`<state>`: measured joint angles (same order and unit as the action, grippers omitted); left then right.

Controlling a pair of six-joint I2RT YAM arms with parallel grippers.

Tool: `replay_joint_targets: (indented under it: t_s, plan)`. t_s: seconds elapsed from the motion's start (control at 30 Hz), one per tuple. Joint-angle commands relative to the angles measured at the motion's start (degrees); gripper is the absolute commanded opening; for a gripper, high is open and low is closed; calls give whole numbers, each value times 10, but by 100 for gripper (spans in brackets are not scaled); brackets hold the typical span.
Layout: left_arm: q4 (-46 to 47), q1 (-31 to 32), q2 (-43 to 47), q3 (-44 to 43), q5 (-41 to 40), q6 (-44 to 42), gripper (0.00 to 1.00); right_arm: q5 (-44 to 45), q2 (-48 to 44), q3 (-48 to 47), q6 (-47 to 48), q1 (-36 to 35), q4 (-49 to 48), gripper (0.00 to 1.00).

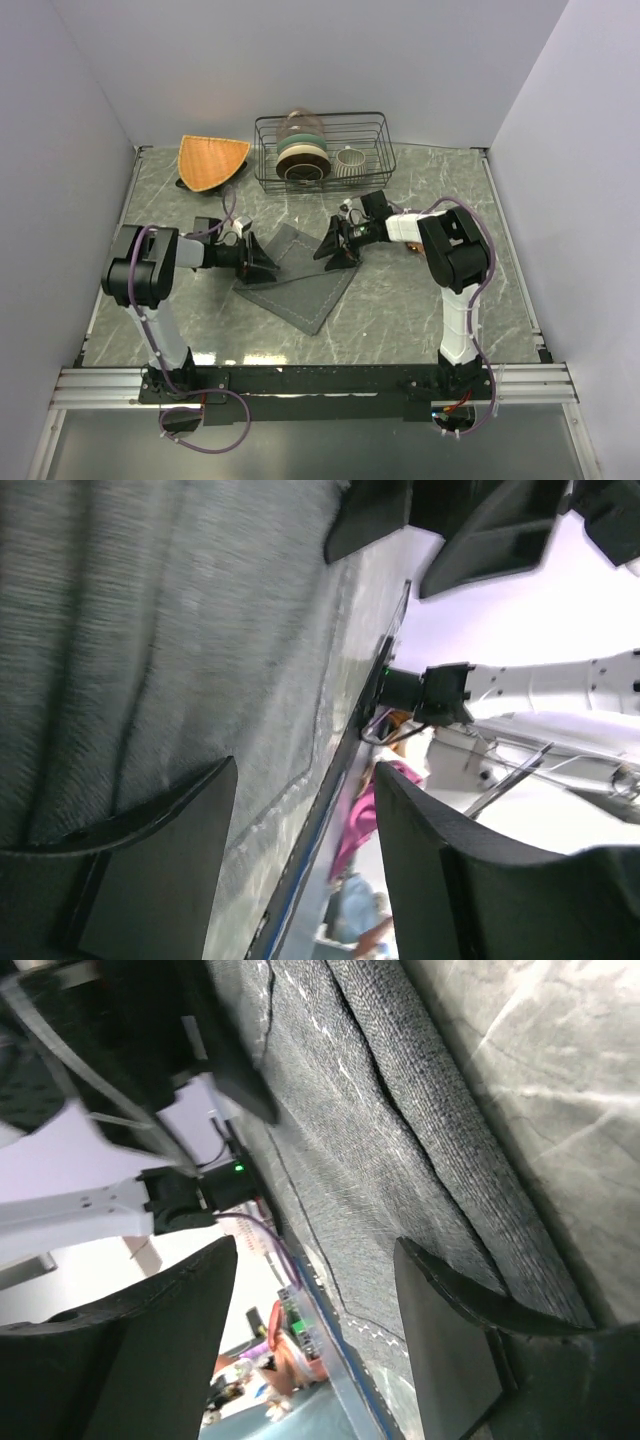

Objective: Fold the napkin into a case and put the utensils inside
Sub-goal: Smooth out the upper triangle-folded napkin at the center of the board.

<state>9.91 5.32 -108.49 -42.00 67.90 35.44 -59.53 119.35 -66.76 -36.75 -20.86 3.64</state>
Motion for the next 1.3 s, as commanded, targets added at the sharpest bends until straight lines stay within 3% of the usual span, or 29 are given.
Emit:
replay_joint_targets:
  t_s: [0.0, 0.17, 0.23, 0.3, 0.5, 0.73, 1.03, 1.27]
  plan:
    - [-178, -19, 98, -59, 15, -170, 63, 43, -68, -62, 96, 1, 93, 69]
    - [-273, -49, 164, -104, -21, -234, 60, 116, -111, -127, 217, 15, 244, 63]
    - [-322, -50, 187, -124, -72, -305, 59, 159, -111, -139, 286, 17, 304, 61]
    - [-349, -45, 194, -161, -134, -385, 59, 229, -115, -131, 318, 20, 314, 59]
    - [-458, -22, 131, -278, -220, -548, 58, 300, -91, -140, 363, 23, 357, 63]
    - [-471, 3, 77, -306, -264, -606, 58, 305, -36, -173, 404, 24, 380, 68]
    - [-505, 28, 30, -283, -297, -650, 52, 267, 23, -208, 423, 24, 407, 50]
    - [-525, 43, 65, -215, -302, -665, 45, 226, 48, -234, 461, 24, 438, 41]
